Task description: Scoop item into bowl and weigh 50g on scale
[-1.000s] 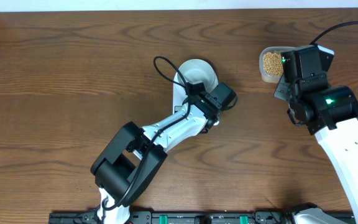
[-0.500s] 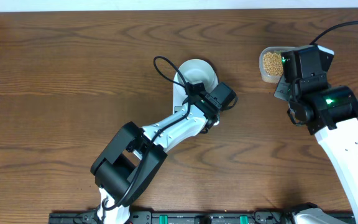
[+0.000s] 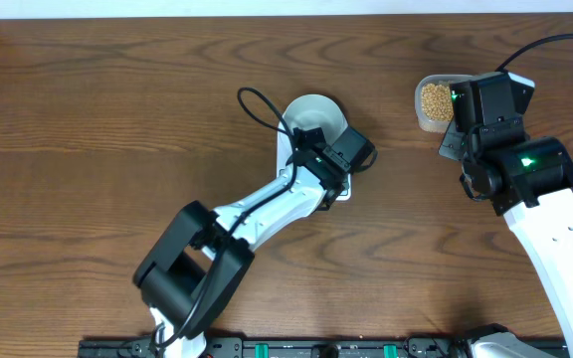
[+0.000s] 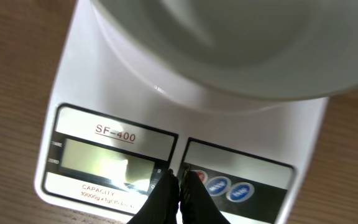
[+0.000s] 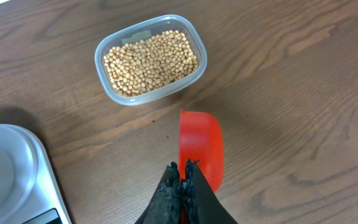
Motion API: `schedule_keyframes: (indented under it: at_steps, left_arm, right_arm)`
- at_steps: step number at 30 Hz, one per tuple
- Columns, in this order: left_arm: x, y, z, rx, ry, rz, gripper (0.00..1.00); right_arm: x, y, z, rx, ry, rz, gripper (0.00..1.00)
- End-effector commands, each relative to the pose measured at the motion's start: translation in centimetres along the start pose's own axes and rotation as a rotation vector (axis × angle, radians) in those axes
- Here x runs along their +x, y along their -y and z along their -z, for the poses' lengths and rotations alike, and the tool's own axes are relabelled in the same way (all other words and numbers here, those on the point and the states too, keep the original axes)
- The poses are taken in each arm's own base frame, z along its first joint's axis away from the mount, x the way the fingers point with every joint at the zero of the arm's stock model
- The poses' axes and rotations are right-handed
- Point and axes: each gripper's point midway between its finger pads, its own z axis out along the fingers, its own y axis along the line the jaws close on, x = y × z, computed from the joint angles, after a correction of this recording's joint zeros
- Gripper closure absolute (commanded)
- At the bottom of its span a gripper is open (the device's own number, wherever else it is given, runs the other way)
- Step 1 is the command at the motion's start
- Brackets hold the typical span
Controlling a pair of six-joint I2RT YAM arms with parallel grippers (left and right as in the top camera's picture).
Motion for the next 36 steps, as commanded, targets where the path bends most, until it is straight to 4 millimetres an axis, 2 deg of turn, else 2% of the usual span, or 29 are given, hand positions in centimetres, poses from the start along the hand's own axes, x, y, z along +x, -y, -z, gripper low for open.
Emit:
schedule_keyframes:
  at_steps: [1,16,28,36]
  left_arm:
    - [-0.8,-0.3,0.8,0.001,0.031,-0.01,0.93]
    - [-0.7,0.0,0.7,0.015,0.031,0.0,0.93]
    - [-0.2,-0.1,-0.3,-0.001,0.019,-0.001,0.93]
    - [1.1,0.4,-0.5,-0.005,0.013,-0.035,0.93]
  right_arm:
    - [-0.1,0.5,-0.4,0.033,0.011,0.01,0.99]
    - [-0.3,0.5,-0.4,0.032,0.017,0.022,0.99]
    - [-0.4,0.6,-0.4,0.04,0.023,0.022,0.99]
    - [-0.6,0.7,-0.4,0.048,0.034,0.018,0.99]
